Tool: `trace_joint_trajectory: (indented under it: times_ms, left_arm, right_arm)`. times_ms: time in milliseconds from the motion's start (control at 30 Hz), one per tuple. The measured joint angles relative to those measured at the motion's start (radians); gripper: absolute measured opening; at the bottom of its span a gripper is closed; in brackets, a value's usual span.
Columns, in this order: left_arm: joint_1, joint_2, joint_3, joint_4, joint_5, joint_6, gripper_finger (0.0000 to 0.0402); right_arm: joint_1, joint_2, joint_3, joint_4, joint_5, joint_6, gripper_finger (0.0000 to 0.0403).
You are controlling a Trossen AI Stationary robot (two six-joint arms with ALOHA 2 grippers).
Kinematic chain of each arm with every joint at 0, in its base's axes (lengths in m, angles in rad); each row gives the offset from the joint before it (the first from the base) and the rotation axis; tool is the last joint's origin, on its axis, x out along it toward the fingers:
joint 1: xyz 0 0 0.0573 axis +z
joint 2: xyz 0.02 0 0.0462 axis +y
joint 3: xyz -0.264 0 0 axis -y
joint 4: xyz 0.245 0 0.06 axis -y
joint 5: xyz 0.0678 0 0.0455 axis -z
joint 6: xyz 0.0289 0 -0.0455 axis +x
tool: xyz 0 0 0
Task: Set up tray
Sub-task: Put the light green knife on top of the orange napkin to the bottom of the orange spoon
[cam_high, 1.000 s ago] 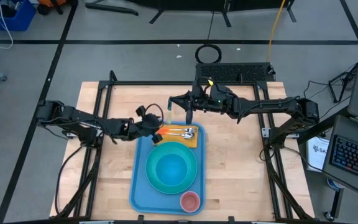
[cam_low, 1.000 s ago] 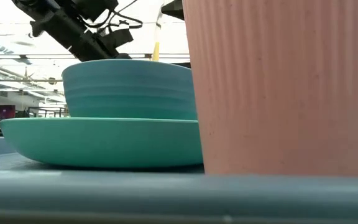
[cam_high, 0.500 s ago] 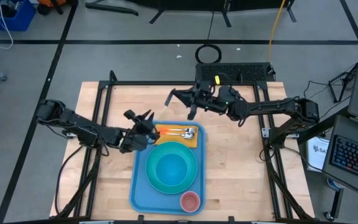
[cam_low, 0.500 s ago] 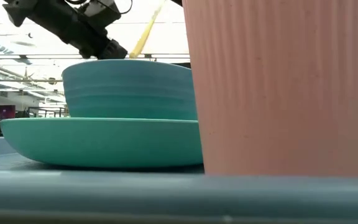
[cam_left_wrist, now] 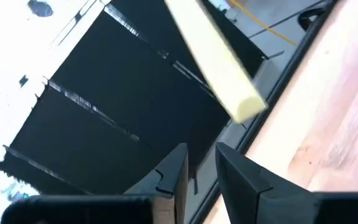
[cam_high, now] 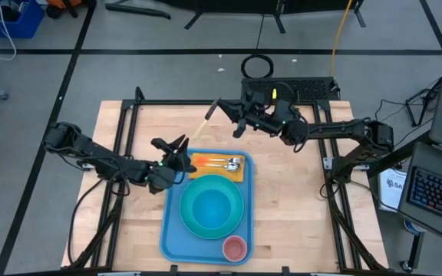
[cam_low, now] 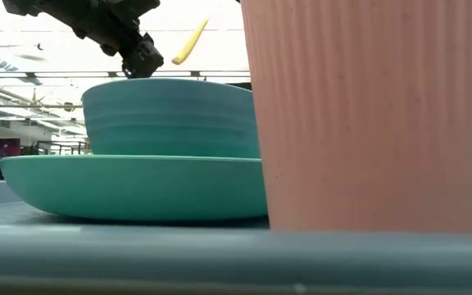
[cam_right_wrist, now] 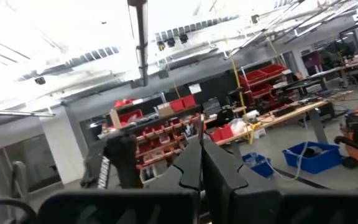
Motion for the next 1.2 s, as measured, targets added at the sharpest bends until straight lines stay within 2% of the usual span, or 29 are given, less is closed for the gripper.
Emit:
trace_joint_trajectory:
  times_ms: [133, 233, 433, 567, 733, 967, 1067, 1200]
  left_arm:
    - [0.027, 0.000, 0.000, 0.014, -0.011, -0.069, 0.0088]
    - [0.035, 0.000, 0.000, 0.083, -0.029, -0.085, 0.0088]
    - [0.036, 0.000, 0.000, 0.264, -0.024, 0.160, 0.0088]
    - [0.045, 0.000, 0.000, 0.302, 0.023, 0.274, 0.0088]
    - [0.064, 0.000, 0.000, 0.298, 0.031, 0.334, 0.0088]
    - [0.081, 0.000, 0.000, 0.296, 0.144, 0.376, 0.0089]
    - [0.080, 0.000, 0.000, 0.290, 0.167, 0.366, 0.0106]
    - [0.081, 0.000, 0.000, 0.299, 0.169, 0.422, 0.0157]
  right_arm:
    - [-0.008, 0.000, 0.000, -0.019, -0.001, -0.001, 0.0000]
    - [-0.011, 0.000, 0.000, -0.027, -0.002, -0.001, 0.0000]
    - [-0.028, 0.000, 0.000, 0.019, -0.003, 0.043, 0.0000]
    - [-0.050, 0.000, 0.000, 0.056, -0.003, 0.078, 0.0000]
    - [-0.081, 0.000, 0.000, 0.105, -0.005, 0.182, 0.0000]
    - [-0.116, 0.000, -0.001, 0.065, -0.025, 0.241, 0.0000]
    - [-0.123, 0.000, -0.001, 0.053, -0.033, 0.243, 0.0000]
    - [-0.123, 0.000, -0.001, 0.048, -0.032, 0.264, 0.0000]
